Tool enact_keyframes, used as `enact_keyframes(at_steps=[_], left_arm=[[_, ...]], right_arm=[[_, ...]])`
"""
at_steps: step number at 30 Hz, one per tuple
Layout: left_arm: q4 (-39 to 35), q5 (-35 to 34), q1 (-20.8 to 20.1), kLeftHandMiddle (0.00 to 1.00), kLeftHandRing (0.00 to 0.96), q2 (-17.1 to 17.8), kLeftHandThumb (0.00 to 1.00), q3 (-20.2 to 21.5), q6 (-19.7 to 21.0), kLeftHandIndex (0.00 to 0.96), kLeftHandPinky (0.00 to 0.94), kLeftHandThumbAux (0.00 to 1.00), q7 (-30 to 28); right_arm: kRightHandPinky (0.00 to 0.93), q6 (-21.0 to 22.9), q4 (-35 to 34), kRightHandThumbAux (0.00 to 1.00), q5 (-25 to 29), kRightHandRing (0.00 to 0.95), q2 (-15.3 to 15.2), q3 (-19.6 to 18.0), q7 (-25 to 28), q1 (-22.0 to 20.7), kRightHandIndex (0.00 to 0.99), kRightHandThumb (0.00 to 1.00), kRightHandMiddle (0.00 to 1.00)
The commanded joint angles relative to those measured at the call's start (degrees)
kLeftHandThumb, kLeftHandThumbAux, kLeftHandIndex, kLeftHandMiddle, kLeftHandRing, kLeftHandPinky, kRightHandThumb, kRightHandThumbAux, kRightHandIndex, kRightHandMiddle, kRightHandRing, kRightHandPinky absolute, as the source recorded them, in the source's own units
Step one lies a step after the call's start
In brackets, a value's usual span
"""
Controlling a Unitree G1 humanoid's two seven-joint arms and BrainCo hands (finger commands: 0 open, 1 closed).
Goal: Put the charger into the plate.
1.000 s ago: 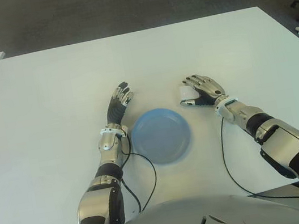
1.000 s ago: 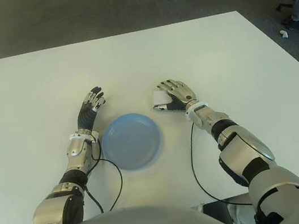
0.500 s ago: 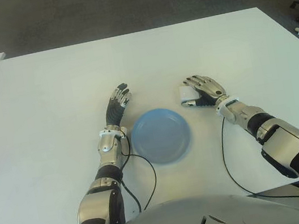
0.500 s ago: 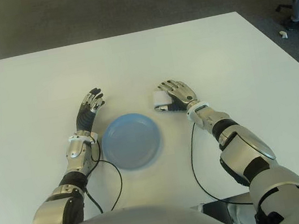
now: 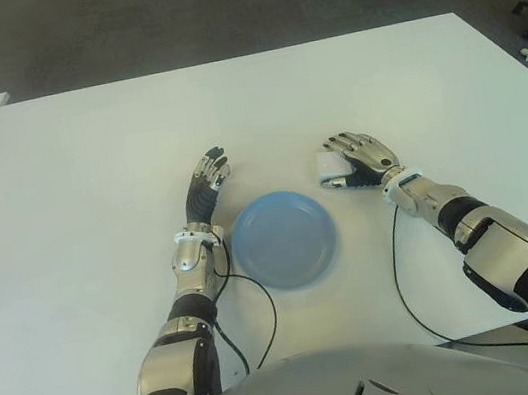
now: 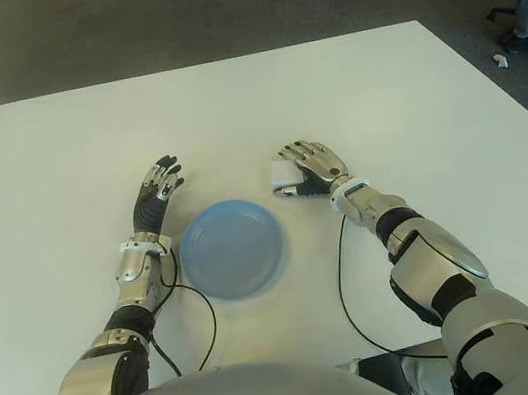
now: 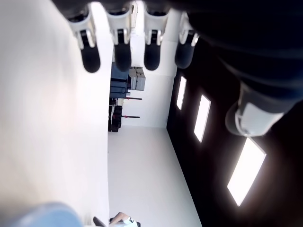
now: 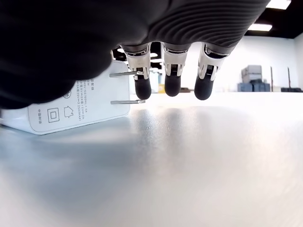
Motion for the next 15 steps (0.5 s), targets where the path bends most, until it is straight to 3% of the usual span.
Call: enact_keyframes(at_steps=[1,15], left_arm=[[4.52,0.13,7.63,0.13,0.129,-0.52,0.009,0.2,5.2,0.145,0.17,0.505,0.44],[3.81,-0.34,8.32,0.129,0.127,-1.49,0.014,0.29,3.58,0.148,0.169,0.491,-0.1]], right_arm=[[0.0,2.15,6.24,0.133,-5.35,0.0,0.86,5.44,8.9,9.77,0.0,0.333,0.0],[0.0,1.0,6.11,0.109,-6.42,0.0,-0.48,8.24,10.94,8.93,0.0,0.351,0.0]])
